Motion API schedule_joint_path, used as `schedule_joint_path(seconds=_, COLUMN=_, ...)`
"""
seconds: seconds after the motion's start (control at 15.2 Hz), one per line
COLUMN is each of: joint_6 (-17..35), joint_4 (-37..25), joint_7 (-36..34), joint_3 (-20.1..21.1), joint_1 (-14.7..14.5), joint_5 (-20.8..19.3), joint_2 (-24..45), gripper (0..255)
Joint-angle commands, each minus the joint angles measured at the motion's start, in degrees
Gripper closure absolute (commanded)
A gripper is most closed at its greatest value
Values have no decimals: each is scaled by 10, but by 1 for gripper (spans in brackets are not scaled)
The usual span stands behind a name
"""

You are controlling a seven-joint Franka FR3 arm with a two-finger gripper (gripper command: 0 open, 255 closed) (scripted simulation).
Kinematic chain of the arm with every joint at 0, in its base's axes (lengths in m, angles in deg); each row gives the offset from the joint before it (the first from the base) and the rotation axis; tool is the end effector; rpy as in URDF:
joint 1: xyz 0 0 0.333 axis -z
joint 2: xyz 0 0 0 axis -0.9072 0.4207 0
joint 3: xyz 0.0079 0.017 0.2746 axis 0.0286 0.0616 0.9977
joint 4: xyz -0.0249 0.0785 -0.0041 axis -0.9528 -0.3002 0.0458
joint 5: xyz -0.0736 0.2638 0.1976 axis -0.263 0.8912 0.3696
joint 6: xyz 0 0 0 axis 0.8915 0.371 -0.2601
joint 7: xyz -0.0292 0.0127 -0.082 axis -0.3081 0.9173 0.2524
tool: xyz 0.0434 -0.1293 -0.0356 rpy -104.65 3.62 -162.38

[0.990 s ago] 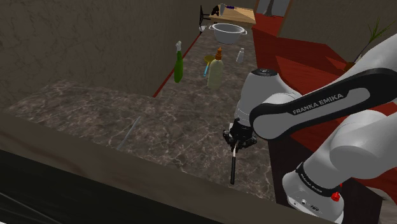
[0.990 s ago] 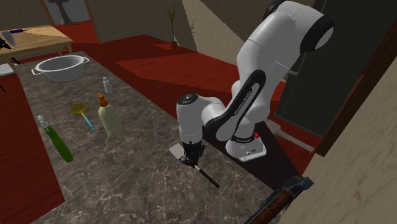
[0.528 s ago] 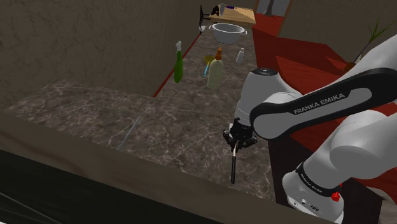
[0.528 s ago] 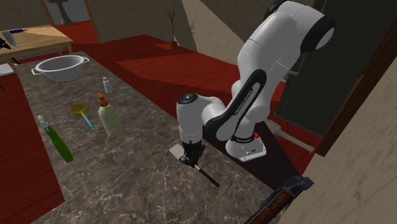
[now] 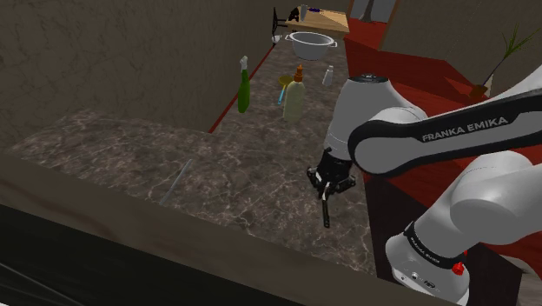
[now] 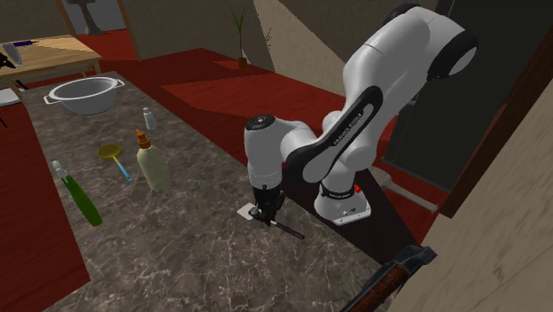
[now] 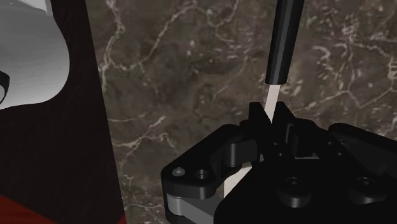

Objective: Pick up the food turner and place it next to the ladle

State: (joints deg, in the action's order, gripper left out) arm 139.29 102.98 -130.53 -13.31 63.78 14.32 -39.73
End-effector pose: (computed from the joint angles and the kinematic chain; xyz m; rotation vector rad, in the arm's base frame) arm 0.2586 0.1325 0.2832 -2.7735 1.4075 0.0910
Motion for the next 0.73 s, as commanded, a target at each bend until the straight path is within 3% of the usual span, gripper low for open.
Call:
schedule_joint_path(seconds=0.0, joint_6=-24, joint_4=-5, joint_7=-2, joint_3=-6, joint_1=-1, joint_5=-5, joint_2=-19, gripper=255)
schedule_joint_path(seconds=0.66, joint_6=-134, joint_4=-49, joint_7=-12, joint_3=-36, joint_1=4, joint_5=-34, joint_2=-86, gripper=255)
